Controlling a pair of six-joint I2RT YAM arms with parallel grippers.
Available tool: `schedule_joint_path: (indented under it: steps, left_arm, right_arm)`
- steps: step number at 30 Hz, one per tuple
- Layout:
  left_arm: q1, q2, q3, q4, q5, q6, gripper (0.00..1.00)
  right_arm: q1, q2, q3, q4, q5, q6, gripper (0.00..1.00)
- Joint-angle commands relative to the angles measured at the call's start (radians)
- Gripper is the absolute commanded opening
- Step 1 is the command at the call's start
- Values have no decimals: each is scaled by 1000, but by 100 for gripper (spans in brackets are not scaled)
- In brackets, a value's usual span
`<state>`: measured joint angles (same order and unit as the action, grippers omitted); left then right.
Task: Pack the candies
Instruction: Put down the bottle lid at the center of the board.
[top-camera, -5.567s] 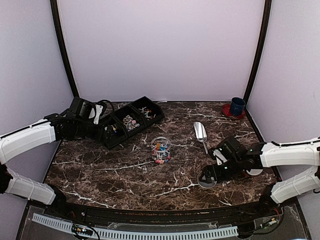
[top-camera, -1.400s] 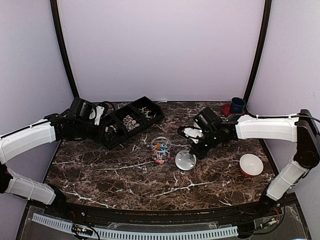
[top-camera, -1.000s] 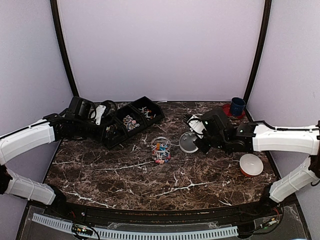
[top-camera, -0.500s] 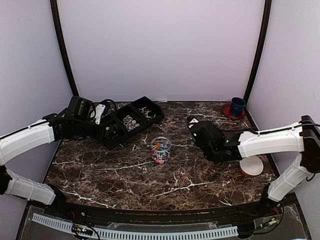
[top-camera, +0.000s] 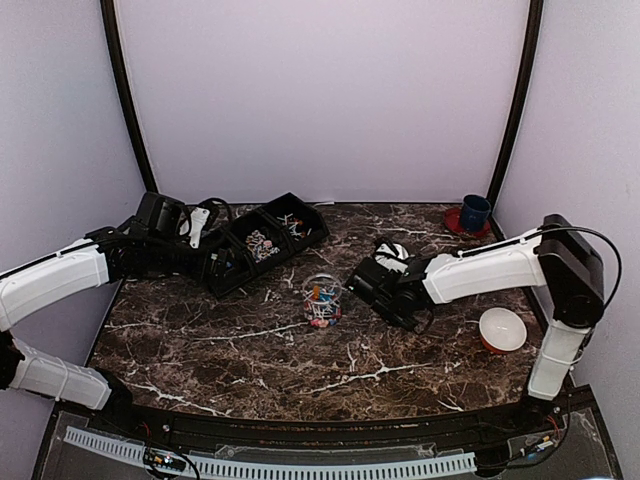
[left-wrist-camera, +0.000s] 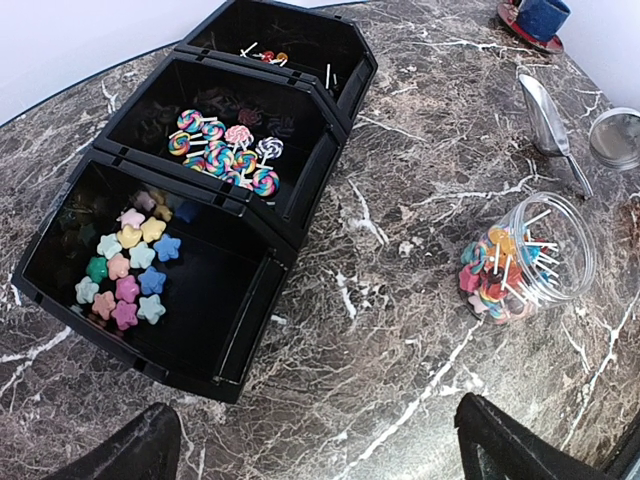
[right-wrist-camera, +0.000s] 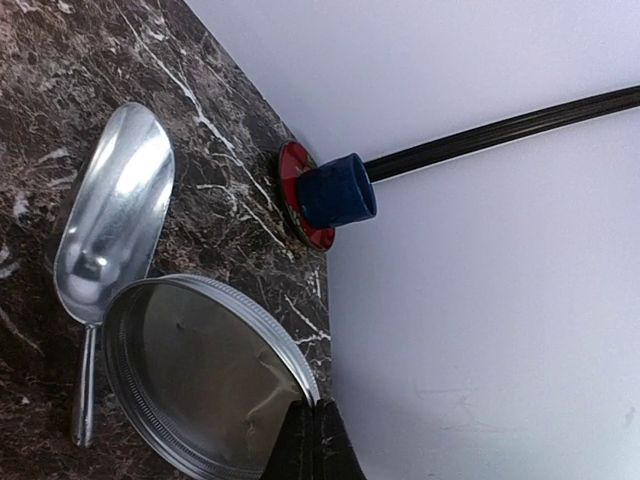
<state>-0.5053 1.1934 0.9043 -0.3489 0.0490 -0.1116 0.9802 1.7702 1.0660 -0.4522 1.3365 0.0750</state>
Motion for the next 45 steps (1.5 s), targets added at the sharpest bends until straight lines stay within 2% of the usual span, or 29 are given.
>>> schedule_joint_path:
  steps: [1, 4, 6, 11, 23, 26, 30, 33, 37, 43, 45]
  left_arm:
    - [-3, -27, 1, -7, -17, 11, 99]
    - [-3, -23, 2, -5, -16, 11, 99]
    - [-4, -19, 5, -8, -15, 11, 99]
    - [-4, -21, 2, -11, -27, 13, 99]
    - [-3, -19, 5, -13, -31, 12, 99]
    - [-4, -18, 5, -15, -33, 12, 99]
    - [-4, -18, 5, -17, -37, 14, 99]
    - [-3, -18, 7, -16, -42, 15, 99]
    - [-3, -16, 7, -18, -45, 17, 99]
    - [-4, -12, 7, -19, -48, 20, 99]
    - [-3, -9, 8, -19, -48, 20, 99]
  right_arm:
    - [5, 119, 120, -484, 136, 462, 0]
    - [4, 250, 221, -937, 210, 979, 0]
    - [-1, 304, 219, -963, 203, 1003, 0]
    - [-5, 286, 220, -962, 171, 1072, 0]
    - [-5, 327, 192, -935, 103, 1116, 0]
    - [-2, 309, 160, -820, 64, 1018, 0]
    - [5, 229, 58, -531, -39, 784, 0]
    - [7, 187, 4, -422, -94, 721, 0]
    - [28, 262, 50, -549, -69, 833, 0]
    - [92, 486, 180, -949, 0, 1222, 0]
    - [111, 508, 195, -962, 3, 1220, 0]
